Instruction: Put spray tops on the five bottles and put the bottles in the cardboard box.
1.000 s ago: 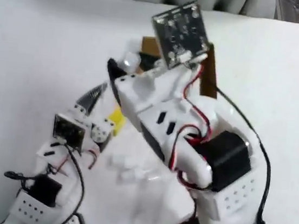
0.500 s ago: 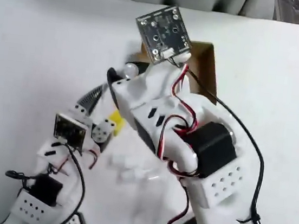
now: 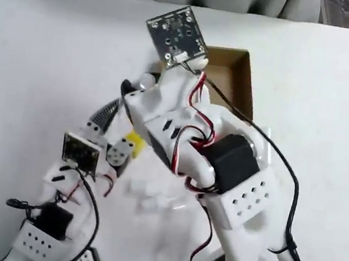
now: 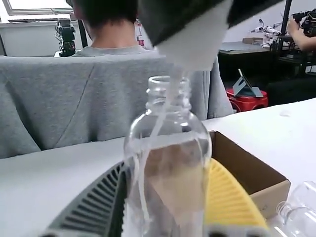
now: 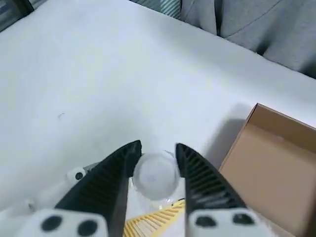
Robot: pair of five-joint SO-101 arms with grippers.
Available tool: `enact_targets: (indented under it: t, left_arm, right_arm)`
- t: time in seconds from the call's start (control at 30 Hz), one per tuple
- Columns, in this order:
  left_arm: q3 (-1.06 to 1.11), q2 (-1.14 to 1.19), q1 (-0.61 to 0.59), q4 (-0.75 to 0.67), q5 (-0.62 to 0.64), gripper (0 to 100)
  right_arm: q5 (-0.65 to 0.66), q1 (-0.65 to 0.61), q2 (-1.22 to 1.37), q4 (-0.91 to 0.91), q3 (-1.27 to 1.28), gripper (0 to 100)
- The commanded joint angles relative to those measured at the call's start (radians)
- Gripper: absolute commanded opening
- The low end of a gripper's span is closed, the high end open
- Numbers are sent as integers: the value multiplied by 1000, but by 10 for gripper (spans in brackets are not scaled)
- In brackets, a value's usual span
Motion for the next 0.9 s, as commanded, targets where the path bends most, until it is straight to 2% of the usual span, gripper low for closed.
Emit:
enact_targets:
  t: [0.0,0.2,0.37,0.6,0.67,0.77,0.8,0.87]
  left_arm:
    - [-14,-16,-10,-29,-11,24]
    - [-12,-16,-10,-29,-11,24]
    - [-12,-16,-10,-29,-11,24]
    - [-12,-16,-10,-29,-11,24]
    - [-12,-16,-10,-29,-11,24]
    - [-12,-16,-10,-29,-11,24]
    - [-12,-16,-10,-29,-11,24]
    - [-12,-16,-10,-29,-11,24]
  right_arm:
    - [-2,-16,-13,-13,-9,152]
    - [2,-30,-28,-15,-29,214]
    - [95,-27,-84,19,-144,258]
    - [98,-7,-91,62,-259,263]
    - [97,15,-90,62,-258,221]
    - [97,47,-94,82,-222,33]
    - [98,59,-101,96,-204,0]
    - [98,74,-107,162,-190,53]
